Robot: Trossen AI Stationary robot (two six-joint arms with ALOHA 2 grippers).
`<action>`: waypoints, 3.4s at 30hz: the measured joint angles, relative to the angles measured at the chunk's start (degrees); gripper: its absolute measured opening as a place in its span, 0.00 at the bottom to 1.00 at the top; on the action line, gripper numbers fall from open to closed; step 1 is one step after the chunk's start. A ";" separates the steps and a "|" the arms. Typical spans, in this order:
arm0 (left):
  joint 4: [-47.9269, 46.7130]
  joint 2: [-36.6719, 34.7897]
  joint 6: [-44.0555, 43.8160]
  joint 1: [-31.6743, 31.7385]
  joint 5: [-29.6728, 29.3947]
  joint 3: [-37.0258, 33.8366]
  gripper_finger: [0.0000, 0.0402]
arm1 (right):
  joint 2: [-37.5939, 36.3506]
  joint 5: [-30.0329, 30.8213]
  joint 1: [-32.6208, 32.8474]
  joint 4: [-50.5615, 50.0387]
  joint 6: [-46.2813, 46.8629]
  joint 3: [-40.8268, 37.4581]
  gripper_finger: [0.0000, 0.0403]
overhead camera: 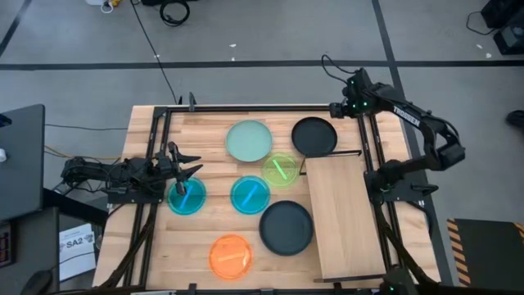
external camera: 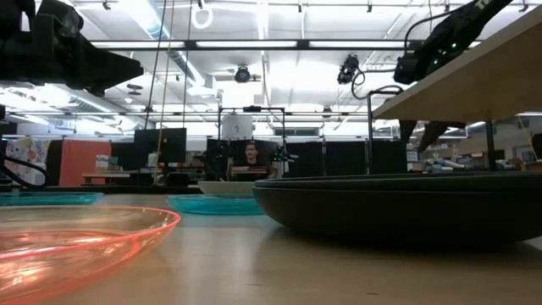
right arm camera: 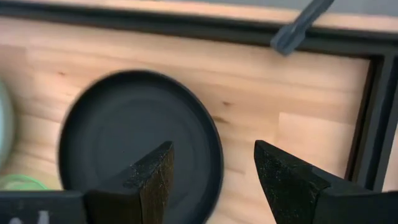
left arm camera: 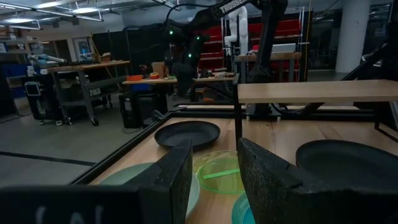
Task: Place and stack plates onto a shelf
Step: Put the top black plate on the shelf
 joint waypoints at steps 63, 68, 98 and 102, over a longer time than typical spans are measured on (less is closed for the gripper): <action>-0.02 0.00 0.00 -0.01 -0.01 0.01 0.34 | 8.01 9.05 5.82 10.21 6.44 -8.26 0.57; -0.02 0.00 0.02 0.00 -0.01 -0.01 0.34 | 8.01 9.78 6.32 10.61 7.21 -8.26 0.57; -0.01 0.00 0.02 0.00 -0.01 -0.01 0.34 | 7.97 12.28 11.16 15.25 10.92 -11.72 0.48; 0.00 -0.01 0.00 0.01 -0.01 -0.01 0.34 | 7.97 12.45 11.19 15.22 10.94 -11.72 0.44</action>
